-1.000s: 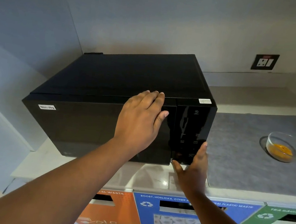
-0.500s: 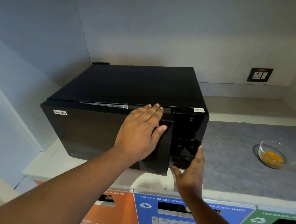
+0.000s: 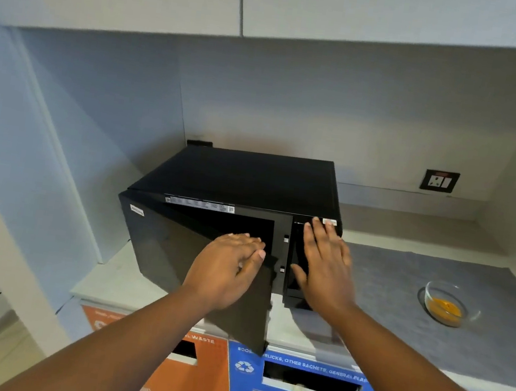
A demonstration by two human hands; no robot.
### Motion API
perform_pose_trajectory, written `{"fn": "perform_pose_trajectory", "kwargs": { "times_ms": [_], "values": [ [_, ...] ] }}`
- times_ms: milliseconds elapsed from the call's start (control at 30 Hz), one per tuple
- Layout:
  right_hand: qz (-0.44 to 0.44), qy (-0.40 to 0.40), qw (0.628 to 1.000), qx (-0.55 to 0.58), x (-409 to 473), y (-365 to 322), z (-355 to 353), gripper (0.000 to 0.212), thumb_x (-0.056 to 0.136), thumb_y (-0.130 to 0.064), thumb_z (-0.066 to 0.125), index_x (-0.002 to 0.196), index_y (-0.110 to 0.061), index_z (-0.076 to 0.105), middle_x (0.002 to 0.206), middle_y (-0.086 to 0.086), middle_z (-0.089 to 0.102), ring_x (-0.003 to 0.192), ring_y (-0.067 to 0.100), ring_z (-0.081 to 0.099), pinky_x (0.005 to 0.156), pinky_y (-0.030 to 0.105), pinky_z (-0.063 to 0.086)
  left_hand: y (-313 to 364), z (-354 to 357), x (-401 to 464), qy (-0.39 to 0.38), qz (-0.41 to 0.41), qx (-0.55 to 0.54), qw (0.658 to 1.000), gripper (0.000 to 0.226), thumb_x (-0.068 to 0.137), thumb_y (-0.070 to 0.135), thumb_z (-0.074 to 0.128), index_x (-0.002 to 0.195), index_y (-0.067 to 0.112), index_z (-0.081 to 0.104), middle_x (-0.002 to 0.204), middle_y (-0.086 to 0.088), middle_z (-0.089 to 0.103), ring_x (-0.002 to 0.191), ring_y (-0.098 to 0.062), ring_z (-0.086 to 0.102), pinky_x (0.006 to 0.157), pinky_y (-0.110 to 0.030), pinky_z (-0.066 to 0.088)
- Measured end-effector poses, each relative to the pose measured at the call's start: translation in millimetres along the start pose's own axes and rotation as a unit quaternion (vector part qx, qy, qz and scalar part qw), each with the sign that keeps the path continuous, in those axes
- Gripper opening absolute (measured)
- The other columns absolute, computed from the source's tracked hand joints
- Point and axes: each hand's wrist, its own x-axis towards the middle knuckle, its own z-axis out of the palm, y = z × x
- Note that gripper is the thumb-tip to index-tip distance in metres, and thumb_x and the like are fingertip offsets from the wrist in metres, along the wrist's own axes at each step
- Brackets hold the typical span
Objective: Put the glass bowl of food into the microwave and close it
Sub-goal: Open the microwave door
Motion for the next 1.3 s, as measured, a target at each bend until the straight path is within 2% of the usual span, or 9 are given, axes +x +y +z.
{"fn": "perform_pose_trajectory", "kwargs": {
  "times_ms": [100, 200, 367, 433, 533, 633, 733, 967, 1300],
  "values": [
    [-0.043, -0.053, 0.997, -0.034, 18.1, -5.5, -12.0, 0.082, 0.097, -0.047, 0.056, 0.160, -0.016, 0.014, 0.170, 0.006, 0.014, 0.157, 0.024, 0.003, 0.124, 0.045, 0.010, 1.6, -15.6, -17.0, 0.010, -0.027, 0.008, 1.000, 0.033, 0.102, 0.036, 0.050, 0.123, 0.029, 0.074, 0.127, 0.013, 0.072, 0.124, -0.005, 0.060, 0.097, -0.016, 0.040],
    [-0.045, -0.078, 0.995, -0.041, 28.7, -14.5, -19.2, 0.076, 0.100, -0.045, 0.047, 0.160, -0.015, 0.012, 0.171, 0.006, 0.011, 0.157, 0.023, 0.001, 0.124, 0.043, 0.006, 3.8, -28.1, -20.1, -0.019, -0.064, 0.017, 0.998, 0.033, 0.101, 0.034, 0.049, 0.123, 0.031, 0.073, 0.125, 0.014, 0.073, 0.118, -0.007, 0.063, 0.097, -0.024, 0.048],
    [-0.041, -0.112, 0.992, -0.052, 45.7, -29.8, -25.9, 0.073, 0.102, -0.044, 0.045, 0.160, -0.013, 0.014, 0.170, 0.007, 0.013, 0.157, 0.024, 0.005, 0.125, 0.043, 0.008, 10.4, -47.0, -7.2, -0.131, -0.130, 0.046, 0.982, 0.043, 0.099, 0.032, 0.046, 0.140, 0.034, 0.060, 0.141, 0.010, 0.063, 0.136, -0.014, 0.049, 0.121, -0.036, 0.014],
    [-0.038, -0.132, 0.989, -0.060, 50.7, -33.3, -28.8, 0.075, 0.102, -0.043, 0.047, 0.160, -0.013, 0.012, 0.170, 0.008, 0.011, 0.157, 0.025, 0.005, 0.125, 0.043, 0.009, 4.9, -48.4, -6.0, -0.176, -0.163, 0.051, 0.970, 0.052, 0.094, 0.032, 0.048, 0.146, 0.036, 0.053, 0.156, 0.006, 0.049, 0.148, -0.018, 0.034, 0.123, -0.039, 0.007],
    [-0.037, -0.146, 0.986, -0.073, 56.1, -39.4, -28.8, 0.078, 0.101, -0.043, 0.049, 0.160, -0.013, 0.009, 0.171, 0.008, 0.007, 0.157, 0.026, 0.003, 0.125, 0.044, 0.009, -9.6, -50.2, -7.0, -0.204, -0.174, 0.117, 0.956, 0.068, 0.091, 0.031, 0.047, 0.158, 0.031, 0.033, 0.172, -0.002, 0.012, 0.158, -0.025, 0.002, 0.126, -0.045, 0.002],
    [-0.032, -0.154, 0.985, -0.075, 58.2, -44.1, -27.1, 0.083, 0.100, -0.044, 0.052, 0.161, -0.014, 0.005, 0.171, 0.008, 0.003, 0.157, 0.027, -0.002, 0.125, 0.044, 0.007, -16.6, -53.3, -4.9, -0.206, -0.214, 0.136, 0.945, 0.076, 0.096, 0.029, 0.045, 0.163, 0.022, 0.012, 0.171, -0.009, -0.013, 0.156, -0.031, -0.017, 0.126, -0.047, -0.003],
    [-0.034, -0.163, 0.984, -0.068, 58.5, -49.5, -25.1, 0.086, 0.099, -0.043, 0.055, 0.161, -0.014, 0.002, 0.171, 0.008, 0.001, 0.157, 0.027, -0.006, 0.125, 0.045, 0.005, -23.0, -55.1, -2.5, -0.202, -0.267, 0.137, 0.932, 0.081, 0.099, 0.031, 0.045, 0.163, 0.013, -0.002, 0.168, -0.015, -0.025, 0.154, -0.036, -0.024, 0.125, -0.048, -0.005],
    [-0.038, -0.175, 0.981, -0.073, 61.7, -62.4, -22.3, 0.090, 0.097, -0.044, 0.058, 0.161, -0.016, 0.002, 0.171, 0.007, -0.001, 0.157, 0.025, -0.003, 0.126, 0.049, 0.007, -48.7, -63.6, -10.1, -0.135, -0.333, 0.156, 0.920, 0.085, 0.098, 0.032, 0.048, 0.161, 0.004, -0.001, 0.170, -0.020, -0.013, 0.156, -0.038, -0.013, 0.127, -0.049, 0.003],
    [-0.025, -0.194, 0.978, -0.075, 63.0, -74.3, -19.2, 0.103, 0.088, -0.061, 0.061, 0.160, -0.022, -0.002, 0.171, 0.002, -0.008, 0.156, 0.032, -0.009, 0.123, 0.058, 0.002, -91.4, -90.2, -30.3, -0.140, -0.367, 0.184, 0.901, 0.097, 0.095, 0.028, 0.057, 0.159, 0.000, -0.011, 0.169, -0.022, -0.013, 0.157, -0.037, -0.008, 0.127, -0.047, 0.007]
  ]
}}
